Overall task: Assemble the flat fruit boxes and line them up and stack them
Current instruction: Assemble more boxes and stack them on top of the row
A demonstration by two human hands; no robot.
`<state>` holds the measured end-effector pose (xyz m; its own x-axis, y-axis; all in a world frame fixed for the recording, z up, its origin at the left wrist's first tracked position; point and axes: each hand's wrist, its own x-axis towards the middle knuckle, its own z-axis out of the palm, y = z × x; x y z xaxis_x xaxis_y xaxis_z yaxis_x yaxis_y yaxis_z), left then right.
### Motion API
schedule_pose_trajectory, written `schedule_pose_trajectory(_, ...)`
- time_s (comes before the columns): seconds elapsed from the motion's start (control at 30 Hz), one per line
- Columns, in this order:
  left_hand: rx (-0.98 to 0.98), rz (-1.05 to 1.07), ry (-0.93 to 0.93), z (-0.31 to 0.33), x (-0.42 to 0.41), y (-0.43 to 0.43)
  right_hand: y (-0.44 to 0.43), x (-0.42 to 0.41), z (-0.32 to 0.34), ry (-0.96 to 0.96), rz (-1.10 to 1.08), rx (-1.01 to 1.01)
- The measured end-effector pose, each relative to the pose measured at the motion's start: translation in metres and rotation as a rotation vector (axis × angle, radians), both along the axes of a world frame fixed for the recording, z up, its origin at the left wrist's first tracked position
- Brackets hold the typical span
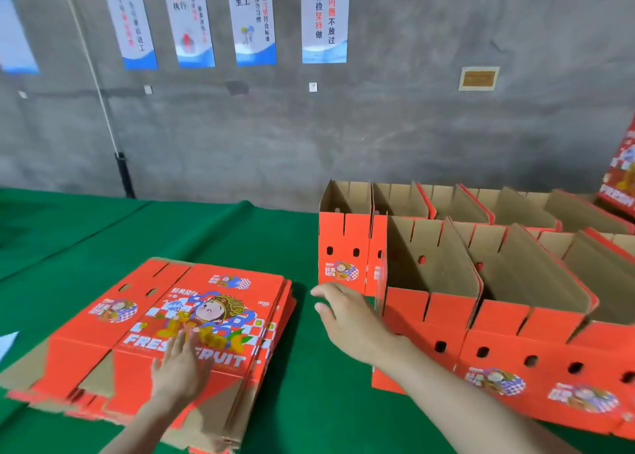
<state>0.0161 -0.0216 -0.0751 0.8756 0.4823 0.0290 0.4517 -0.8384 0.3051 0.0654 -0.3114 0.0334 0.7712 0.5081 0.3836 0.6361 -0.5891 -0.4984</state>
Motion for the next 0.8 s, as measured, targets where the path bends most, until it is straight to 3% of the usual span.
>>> schedule_pose_trajectory(0.17, 0.090, -0.180, 0.190, -0.035, 0.000, 0.008, 0.050, -0.002, -0.035, 0.188, -0.090, -0.039)
schedule_pose_trajectory(0.37, 0.030, -0.295, 0.036, -0.050, -0.026, -0.038, 0.088, 0.005, -0.084, 0.414, -0.180, -0.161)
schedule_pose_trajectory(0.47, -0.004, -0.217, -0.115, -0.041, -0.026, -0.027, 0.095, 0.008, -0.106, 0.466, -0.247, -0.192)
schedule_pose_trajectory(0.6, 0.080, -0.255, 0.026, -0.045, -0.031, 0.007, 0.097, 0.007, -0.131, 0.630, -0.473, -0.063)
schedule_pose_trajectory(0.67, -0.015, -0.379, 0.075, -0.045, -0.036, 0.014, 0.097, 0.003, -0.137, 0.810, -0.568, 0.046)
schedule_pose_trajectory(0.77, -0.421, -0.385, -0.183, -0.022, -0.037, 0.018, 0.093, 0.000, -0.134, 0.916, -0.651, 0.229)
schedule_pose_trajectory(0.8, -0.469, -0.343, -0.270, -0.009, -0.036, 0.022, 0.091, 0.001, -0.130, 0.922, -0.672, 0.304)
